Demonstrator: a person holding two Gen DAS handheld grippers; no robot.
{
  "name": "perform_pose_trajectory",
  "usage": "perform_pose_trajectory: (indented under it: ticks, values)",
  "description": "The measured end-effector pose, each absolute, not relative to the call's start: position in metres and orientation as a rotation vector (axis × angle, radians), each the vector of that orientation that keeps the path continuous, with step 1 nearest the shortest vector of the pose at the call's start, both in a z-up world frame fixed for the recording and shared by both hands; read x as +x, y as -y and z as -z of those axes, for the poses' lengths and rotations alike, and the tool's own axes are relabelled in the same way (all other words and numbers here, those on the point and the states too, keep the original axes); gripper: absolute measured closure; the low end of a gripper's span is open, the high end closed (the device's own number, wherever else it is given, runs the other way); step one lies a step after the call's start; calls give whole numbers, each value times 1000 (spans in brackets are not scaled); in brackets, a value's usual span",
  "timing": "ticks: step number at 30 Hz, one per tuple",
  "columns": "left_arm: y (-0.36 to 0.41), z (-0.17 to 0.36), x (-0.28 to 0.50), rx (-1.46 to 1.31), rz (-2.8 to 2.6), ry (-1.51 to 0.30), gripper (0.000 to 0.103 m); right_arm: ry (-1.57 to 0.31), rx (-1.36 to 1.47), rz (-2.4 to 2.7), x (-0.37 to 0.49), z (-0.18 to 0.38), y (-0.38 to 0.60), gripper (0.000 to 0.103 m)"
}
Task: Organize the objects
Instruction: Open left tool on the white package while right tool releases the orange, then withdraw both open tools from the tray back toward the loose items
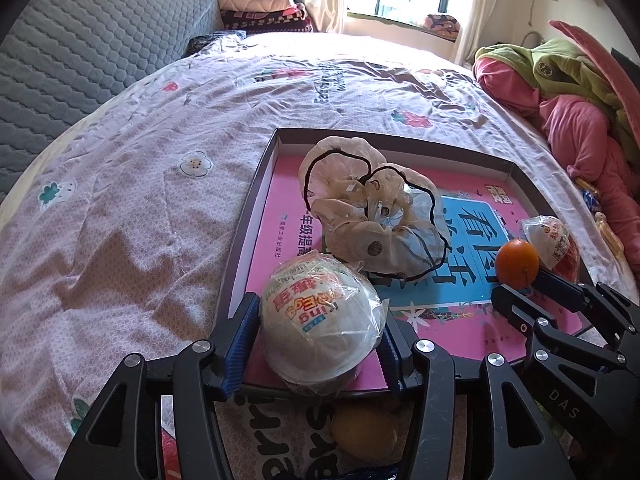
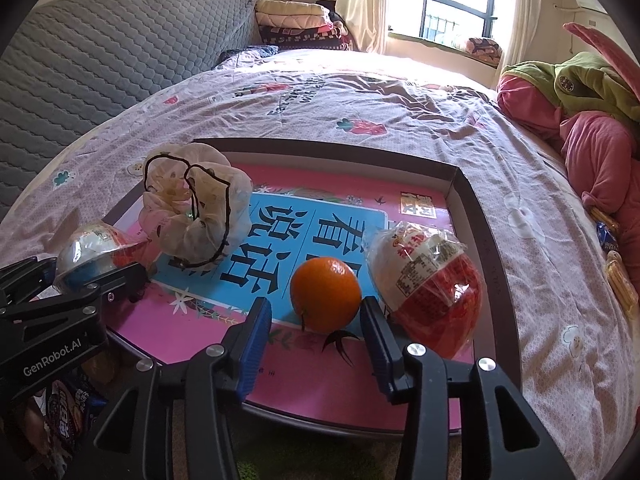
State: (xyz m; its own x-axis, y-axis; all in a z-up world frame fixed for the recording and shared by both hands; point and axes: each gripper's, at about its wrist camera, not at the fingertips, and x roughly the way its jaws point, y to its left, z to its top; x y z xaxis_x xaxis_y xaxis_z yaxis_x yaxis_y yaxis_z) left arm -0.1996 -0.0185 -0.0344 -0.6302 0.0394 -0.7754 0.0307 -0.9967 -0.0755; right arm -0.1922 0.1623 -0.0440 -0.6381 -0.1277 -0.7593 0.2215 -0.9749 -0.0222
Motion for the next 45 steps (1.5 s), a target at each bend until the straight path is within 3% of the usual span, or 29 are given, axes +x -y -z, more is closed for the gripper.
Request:
perform_pose_trajectory:
  ticks: [45]
  values:
    - [37,-26,-157,-979,-2970,184,29,-75,950,2806,-158,-13,-184,39]
